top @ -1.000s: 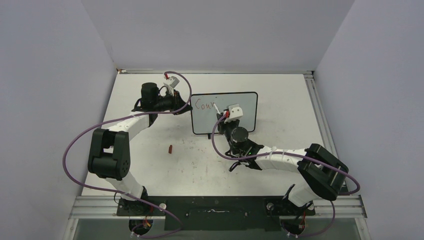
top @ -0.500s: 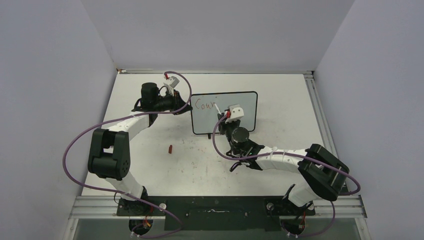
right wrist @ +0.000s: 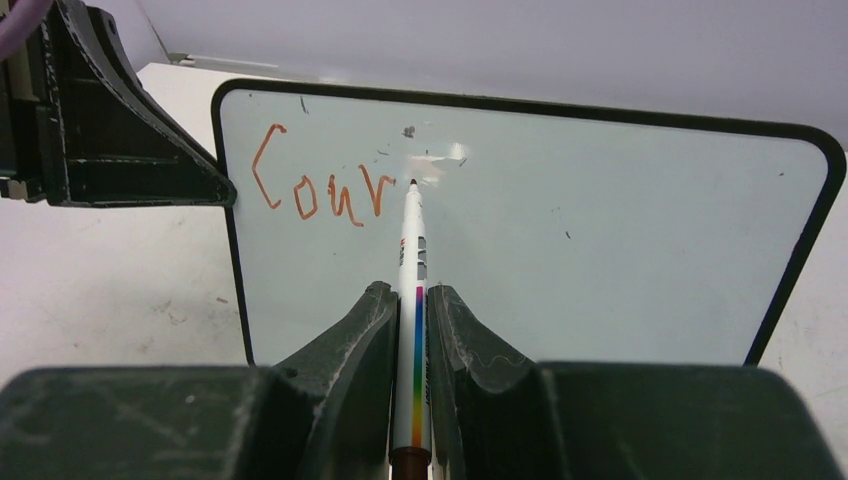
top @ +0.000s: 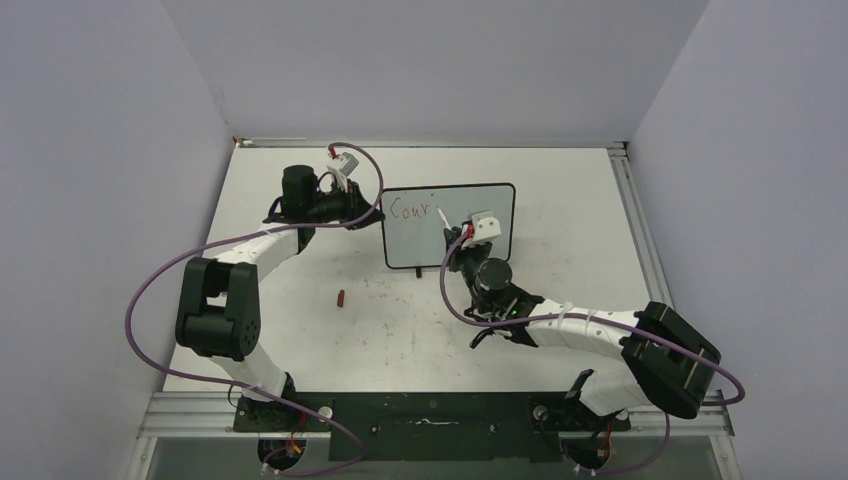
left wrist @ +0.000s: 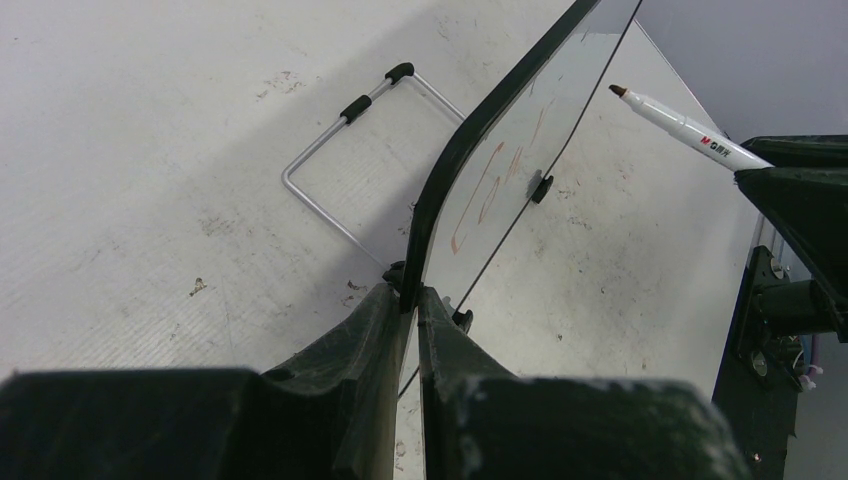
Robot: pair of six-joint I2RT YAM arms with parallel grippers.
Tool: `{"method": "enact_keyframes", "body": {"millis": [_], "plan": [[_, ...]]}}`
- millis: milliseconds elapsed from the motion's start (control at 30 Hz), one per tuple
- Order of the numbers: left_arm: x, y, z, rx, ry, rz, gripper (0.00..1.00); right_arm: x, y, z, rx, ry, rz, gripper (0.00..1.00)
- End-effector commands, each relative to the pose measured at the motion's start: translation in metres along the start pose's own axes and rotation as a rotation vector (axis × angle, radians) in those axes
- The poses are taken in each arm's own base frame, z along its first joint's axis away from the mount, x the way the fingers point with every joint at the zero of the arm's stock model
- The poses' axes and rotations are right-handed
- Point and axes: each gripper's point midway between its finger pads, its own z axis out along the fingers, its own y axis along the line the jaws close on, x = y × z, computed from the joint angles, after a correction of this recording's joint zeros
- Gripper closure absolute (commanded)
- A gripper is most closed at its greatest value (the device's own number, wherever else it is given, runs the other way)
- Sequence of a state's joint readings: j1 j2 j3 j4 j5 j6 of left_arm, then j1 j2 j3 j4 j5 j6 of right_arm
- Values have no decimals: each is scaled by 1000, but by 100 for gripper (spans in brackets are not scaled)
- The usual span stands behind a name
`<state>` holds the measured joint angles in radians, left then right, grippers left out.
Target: Write a sentence on the whiteboard
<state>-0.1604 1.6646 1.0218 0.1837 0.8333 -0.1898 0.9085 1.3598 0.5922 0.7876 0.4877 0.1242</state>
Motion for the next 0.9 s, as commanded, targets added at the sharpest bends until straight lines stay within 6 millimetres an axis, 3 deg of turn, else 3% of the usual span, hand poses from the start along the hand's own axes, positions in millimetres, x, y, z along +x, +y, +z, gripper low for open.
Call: {"method": "enact_keyframes", "body": {"millis": [0,867], "plan": [[-24,-5,-7,-11,-45,49,100,-2,-2,-1,-5,-12,32,95],[-22,-5,-7,-3,-39,47,100,-2,8,25,-17,-36,-3,95]]}}
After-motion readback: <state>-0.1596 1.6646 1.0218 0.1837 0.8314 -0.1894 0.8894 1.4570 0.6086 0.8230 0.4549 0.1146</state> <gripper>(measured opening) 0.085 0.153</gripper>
